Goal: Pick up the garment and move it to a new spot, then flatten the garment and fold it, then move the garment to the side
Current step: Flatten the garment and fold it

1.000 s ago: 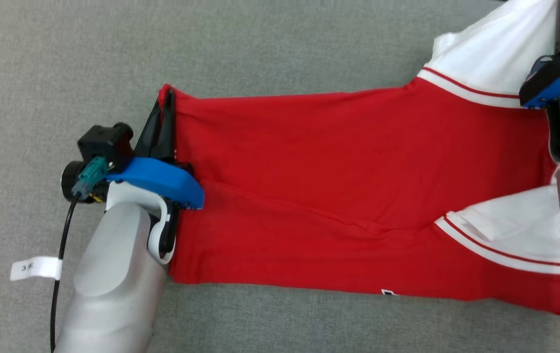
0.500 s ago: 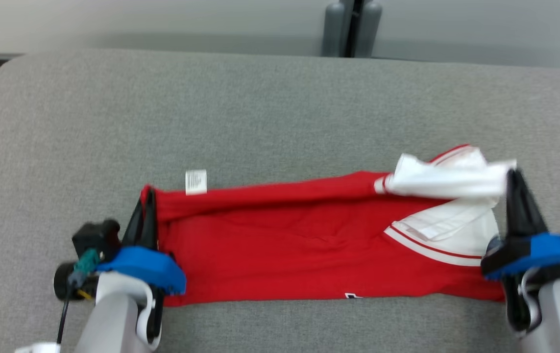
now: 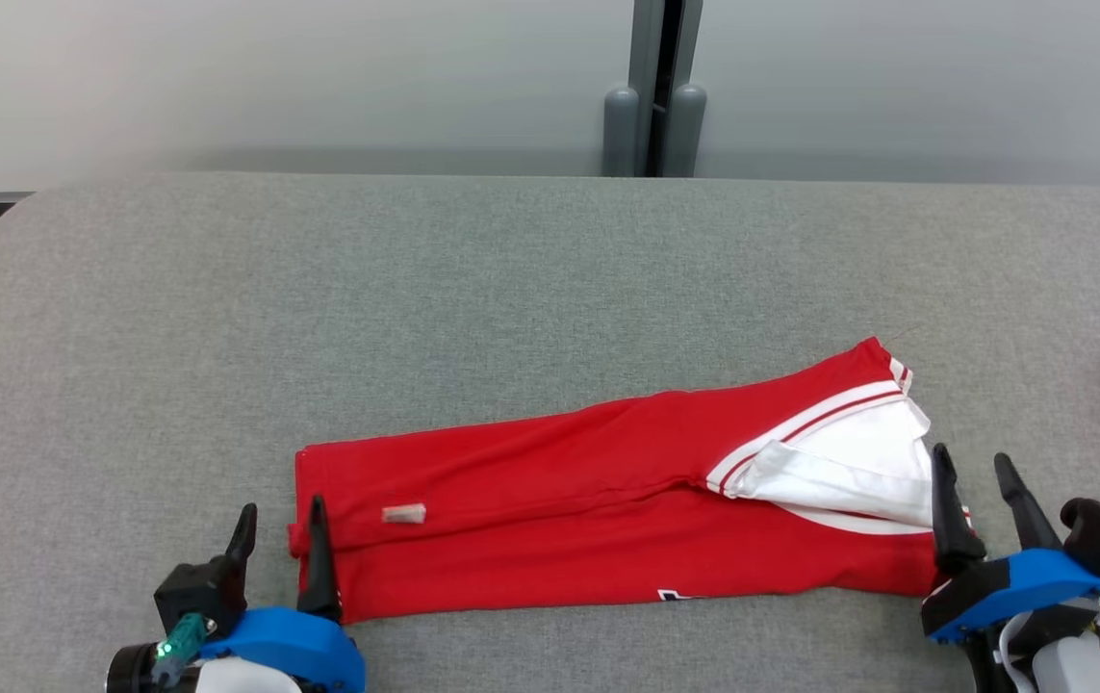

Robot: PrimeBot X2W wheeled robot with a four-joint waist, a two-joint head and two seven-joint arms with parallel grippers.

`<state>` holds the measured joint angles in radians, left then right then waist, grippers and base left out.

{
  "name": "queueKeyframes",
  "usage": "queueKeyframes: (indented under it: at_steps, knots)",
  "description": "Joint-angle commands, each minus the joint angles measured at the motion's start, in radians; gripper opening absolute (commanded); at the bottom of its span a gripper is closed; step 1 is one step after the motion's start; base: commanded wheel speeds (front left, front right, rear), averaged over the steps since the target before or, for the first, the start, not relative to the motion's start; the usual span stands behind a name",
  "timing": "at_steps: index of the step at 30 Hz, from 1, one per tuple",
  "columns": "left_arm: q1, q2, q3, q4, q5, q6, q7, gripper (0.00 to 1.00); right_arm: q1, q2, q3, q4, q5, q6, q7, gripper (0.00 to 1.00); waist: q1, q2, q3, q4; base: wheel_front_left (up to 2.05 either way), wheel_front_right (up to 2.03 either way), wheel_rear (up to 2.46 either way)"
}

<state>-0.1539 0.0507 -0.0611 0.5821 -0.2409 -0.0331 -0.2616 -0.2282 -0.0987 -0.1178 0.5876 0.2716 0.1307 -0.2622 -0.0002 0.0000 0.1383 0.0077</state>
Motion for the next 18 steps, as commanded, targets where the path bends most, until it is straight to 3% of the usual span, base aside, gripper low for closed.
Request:
queueKeyframes:
  at_steps: [1, 7, 13, 18]
  knots:
    - [0.011, 0.000, -0.005, -0.019, 0.006, 0.007, -0.005, 1.00, -0.023, -0.010, 0.000, 0.002, -0.006, 0.000, -0.003, 1.00, 0.0002, 0.0000, -0.003, 0.003, 0.00, 0.00, 0.00]
    - [0.053, 0.000, -0.044, -0.050, 0.005, 0.014, -0.005, 1.00, -0.085, -0.046, 0.010, 0.092, -0.038, 0.000, -0.003, 1.00, 0.0002, 0.0000, -0.021, 0.035, 0.00, 0.00, 0.00]
    - [0.042, 0.001, -0.084, -0.049, -0.003, 0.014, -0.004, 1.00, -0.145, -0.073, 0.009, 0.281, -0.084, 0.000, 0.027, 1.00, 0.0002, 0.0000, -0.020, 0.083, 0.00, 0.00, 0.00]
    - [0.040, 0.000, -0.099, -0.047, -0.005, 0.019, -0.005, 1.00, -0.161, -0.045, 0.007, 0.437, -0.098, 0.000, 0.063, 1.00, 0.0002, 0.0000, -0.022, 0.106, 0.00, 0.00, 0.00]
